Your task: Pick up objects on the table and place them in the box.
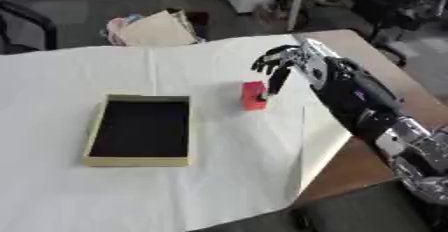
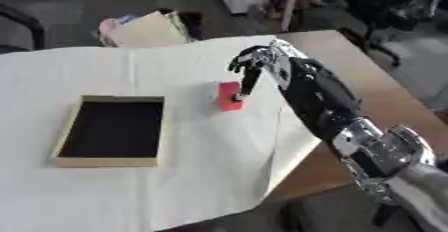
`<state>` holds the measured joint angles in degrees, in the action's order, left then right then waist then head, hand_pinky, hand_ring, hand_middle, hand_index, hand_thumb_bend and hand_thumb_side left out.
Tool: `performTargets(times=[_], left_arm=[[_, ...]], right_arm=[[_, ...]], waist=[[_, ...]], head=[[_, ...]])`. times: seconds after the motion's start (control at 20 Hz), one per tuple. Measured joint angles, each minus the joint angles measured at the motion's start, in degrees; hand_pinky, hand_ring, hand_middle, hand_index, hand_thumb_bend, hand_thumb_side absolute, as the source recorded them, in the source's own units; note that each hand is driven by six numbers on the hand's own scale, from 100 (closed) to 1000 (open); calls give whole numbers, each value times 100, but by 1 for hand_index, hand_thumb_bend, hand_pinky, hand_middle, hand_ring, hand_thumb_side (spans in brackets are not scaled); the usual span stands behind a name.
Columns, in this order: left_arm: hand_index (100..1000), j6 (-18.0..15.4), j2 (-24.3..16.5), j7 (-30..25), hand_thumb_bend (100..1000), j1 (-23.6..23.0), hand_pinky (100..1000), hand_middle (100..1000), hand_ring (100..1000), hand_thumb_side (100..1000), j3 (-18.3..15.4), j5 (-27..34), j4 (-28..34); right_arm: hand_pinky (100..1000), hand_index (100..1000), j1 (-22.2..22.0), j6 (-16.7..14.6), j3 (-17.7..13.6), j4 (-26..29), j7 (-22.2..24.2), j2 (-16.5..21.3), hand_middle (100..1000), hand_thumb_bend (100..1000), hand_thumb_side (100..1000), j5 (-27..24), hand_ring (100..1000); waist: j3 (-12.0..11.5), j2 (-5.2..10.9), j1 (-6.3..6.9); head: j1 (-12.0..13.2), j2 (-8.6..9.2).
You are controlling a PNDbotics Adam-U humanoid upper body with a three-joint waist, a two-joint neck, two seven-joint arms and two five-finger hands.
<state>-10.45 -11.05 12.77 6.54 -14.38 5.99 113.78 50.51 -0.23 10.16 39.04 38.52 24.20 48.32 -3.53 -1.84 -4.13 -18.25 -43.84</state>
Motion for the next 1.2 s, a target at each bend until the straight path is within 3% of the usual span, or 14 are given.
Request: performTargets(times=[0.65, 0.85, 0.9, 1.0, 1.2], left_arm=[[797, 0, 0, 0, 244, 11, 806, 595, 531, 459, 0, 0, 0], [797, 0, 0, 0, 245, 12, 806, 595, 531, 459, 0, 0, 0], [797, 0, 0, 0, 244, 13, 806, 595, 531, 459, 0, 0, 0], [797, 0, 0, 0, 244, 14, 806, 595, 531, 459, 0, 0, 0], [797, 0, 0, 0, 245, 15, 806, 595, 531, 458, 0, 0, 0]], right_arm=[[839, 937, -18, -12, 0, -120, -51, -102, 917, 345, 168, 48, 916], [835, 855, -20, 49, -4, -125, -93, -127, 908, 246, 137, 59, 910], [832, 798, -21, 64, -6, -125, -109, -127, 901, 169, 128, 63, 905], [826, 705, -22, 104, -10, -125, -160, -127, 886, 114, 117, 67, 897], [817, 546, -43, 163, -24, -124, -346, -127, 865, 100, 108, 69, 884]], waist=[[-31, -29, -11], [-35, -29, -18], [-35, -29, -18], [-37, -29, -18], [-40, -29, -18]], head=[[-4, 0], [-3, 0], [-2, 0], [-2, 0], [-1, 0]])
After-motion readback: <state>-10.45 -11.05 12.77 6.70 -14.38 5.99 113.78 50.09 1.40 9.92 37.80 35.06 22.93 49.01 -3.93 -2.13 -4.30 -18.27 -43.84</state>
